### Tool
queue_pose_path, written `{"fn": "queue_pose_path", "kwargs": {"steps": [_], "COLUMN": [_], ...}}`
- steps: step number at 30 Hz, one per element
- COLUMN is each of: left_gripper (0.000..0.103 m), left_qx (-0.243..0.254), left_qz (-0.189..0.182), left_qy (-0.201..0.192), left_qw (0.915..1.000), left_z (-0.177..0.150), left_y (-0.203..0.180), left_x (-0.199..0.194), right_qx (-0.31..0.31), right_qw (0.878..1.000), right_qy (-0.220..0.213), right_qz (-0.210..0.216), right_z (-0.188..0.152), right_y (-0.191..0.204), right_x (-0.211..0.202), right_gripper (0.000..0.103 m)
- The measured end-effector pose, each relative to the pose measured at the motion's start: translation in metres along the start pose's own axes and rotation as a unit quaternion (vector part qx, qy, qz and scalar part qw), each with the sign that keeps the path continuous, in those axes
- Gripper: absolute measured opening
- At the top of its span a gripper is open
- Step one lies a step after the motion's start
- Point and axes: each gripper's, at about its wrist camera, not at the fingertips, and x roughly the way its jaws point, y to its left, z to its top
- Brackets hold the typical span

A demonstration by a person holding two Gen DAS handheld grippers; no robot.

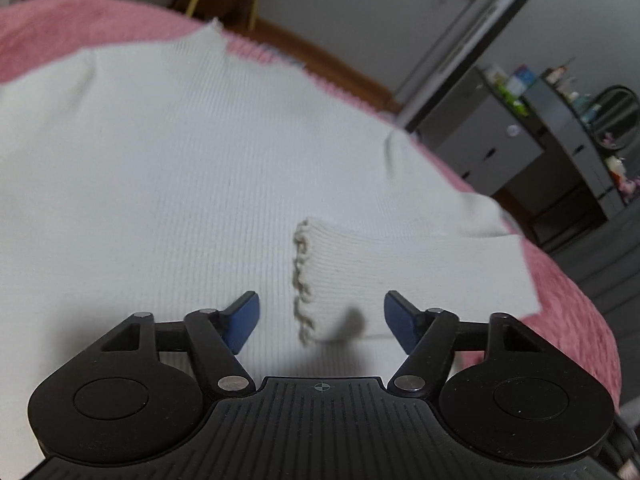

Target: Fold small clothes

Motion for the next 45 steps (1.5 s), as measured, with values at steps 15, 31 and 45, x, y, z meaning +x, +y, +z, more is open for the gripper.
{"fn": "queue_pose_path", "kwargs": {"steps": [15,31,45], "left_gripper": [0.007,0.023,0.008], "left_qx": [0.064,-0.004,0.021], "left_qz": [0.002,0.134,0.135], "left_qy": [-0.068,-0.077,-0.095], "left_qw": [0.9956,0.988,0.9861], "left_z": [0.025,0.031,0.044], "left_y": [-0.018,0.104,0.108], "left_x": [-0.03,-0.066,-0.054], "right_qx": [0.007,0.065,0.095], "right_qw": [1.0,0.992,0.991], "right_qy": [0.002,0.033,0.044], "right_qz": [0.03,0.102,0.082], "right_z": [-0.003,-0.009,0.013], "right_y": [-0.003,0.006,-0.002], "right_x": [0.021,0.043,0.084], "right_gripper": [0.039,0.04,0.032]}}
